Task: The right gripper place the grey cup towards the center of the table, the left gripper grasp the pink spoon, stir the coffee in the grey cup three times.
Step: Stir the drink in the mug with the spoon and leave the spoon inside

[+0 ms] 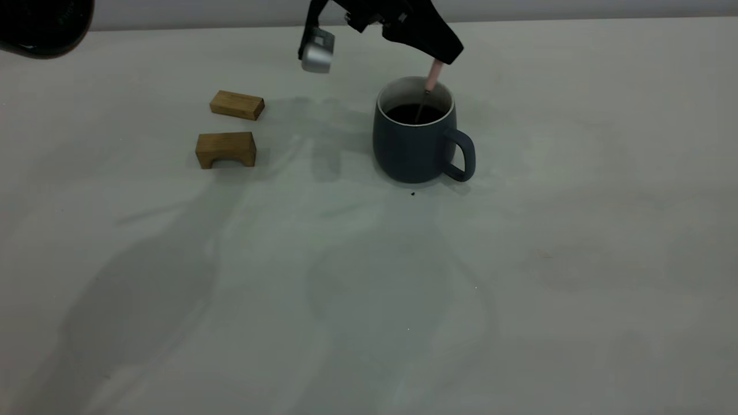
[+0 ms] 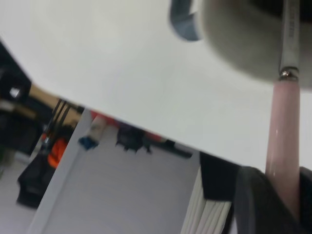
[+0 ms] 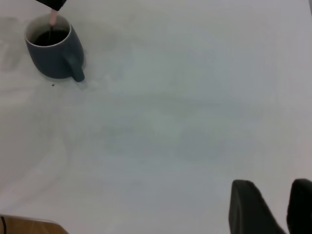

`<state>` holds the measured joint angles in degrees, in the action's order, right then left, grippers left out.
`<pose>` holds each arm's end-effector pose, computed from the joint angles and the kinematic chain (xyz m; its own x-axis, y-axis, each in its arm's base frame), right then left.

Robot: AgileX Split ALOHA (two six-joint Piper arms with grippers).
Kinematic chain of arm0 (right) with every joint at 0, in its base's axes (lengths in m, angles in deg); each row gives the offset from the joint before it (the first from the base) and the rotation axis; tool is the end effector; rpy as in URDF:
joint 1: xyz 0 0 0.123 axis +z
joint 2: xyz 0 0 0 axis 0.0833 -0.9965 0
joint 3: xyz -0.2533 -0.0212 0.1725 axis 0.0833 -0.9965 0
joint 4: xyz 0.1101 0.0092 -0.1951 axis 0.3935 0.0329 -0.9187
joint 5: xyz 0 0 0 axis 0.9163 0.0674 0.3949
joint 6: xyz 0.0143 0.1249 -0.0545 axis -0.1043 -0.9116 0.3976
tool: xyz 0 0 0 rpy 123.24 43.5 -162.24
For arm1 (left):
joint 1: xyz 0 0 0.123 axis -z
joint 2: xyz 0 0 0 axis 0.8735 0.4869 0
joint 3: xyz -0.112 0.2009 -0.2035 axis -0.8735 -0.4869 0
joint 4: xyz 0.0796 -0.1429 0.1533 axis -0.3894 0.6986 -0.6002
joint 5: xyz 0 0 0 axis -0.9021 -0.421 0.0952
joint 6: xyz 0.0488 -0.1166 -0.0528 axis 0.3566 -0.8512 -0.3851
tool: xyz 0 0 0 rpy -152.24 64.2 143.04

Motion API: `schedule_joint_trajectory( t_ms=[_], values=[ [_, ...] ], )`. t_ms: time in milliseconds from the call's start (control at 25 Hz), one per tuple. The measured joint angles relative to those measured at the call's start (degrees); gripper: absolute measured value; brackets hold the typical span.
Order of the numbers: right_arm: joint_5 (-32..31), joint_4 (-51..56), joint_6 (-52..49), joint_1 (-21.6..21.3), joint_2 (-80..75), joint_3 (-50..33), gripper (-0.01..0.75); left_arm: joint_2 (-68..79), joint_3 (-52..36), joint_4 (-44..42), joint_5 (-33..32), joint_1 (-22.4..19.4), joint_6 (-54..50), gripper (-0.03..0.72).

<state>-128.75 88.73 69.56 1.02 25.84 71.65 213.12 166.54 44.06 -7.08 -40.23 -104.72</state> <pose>-0.0110 -0.0028 0.2261 -0.5490 -0.1083 -0.8288 -0.1202 0.9915 -0.0499 0.4962 -0.2915 0.0670 0.2713 -0.6102 0.7443 -0.9623 -0.1870 0.1975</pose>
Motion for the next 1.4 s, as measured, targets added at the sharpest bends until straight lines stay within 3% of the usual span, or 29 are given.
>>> schedule_joint_trajectory(
  t_ms=[280, 520, 720, 880, 1120, 1400],
  values=[
    [0.0, 0.0, 0.0, 0.0, 0.0, 0.0, 0.238, 0.0, 3.85, -5.55, 0.0, 0.0, 10.21, 0.17],
    [0.0, 0.0, 0.0, 0.0, 0.0, 0.0, 0.238, 0.05, 3.85, -1.94, 0.0, 0.36, 19.06, 0.17],
    [0.0, 0.0, 0.0, 0.0, 0.0, 0.0, 0.238, 0.05, 3.85, 4.38, 0.0, 1.29, 20.41, 0.17],
    [0.0, 0.0, 0.0, 0.0, 0.0, 0.0, 0.238, 0.05, 3.85, 5.59, 0.0, 1.72, 15.91, 0.17],
    [0.0, 0.0, 0.0, 0.0, 0.0, 0.0, 0.238, 0.05, 3.85, 3.42, 0.0, 1.92, -2.71, 0.17],
    [0.0, 0.0, 0.0, 0.0, 0.0, 0.0, 0.238, 0.05, 3.85, -5.5, 0.0, 2.03, -6.41, 0.17]
  ],
)
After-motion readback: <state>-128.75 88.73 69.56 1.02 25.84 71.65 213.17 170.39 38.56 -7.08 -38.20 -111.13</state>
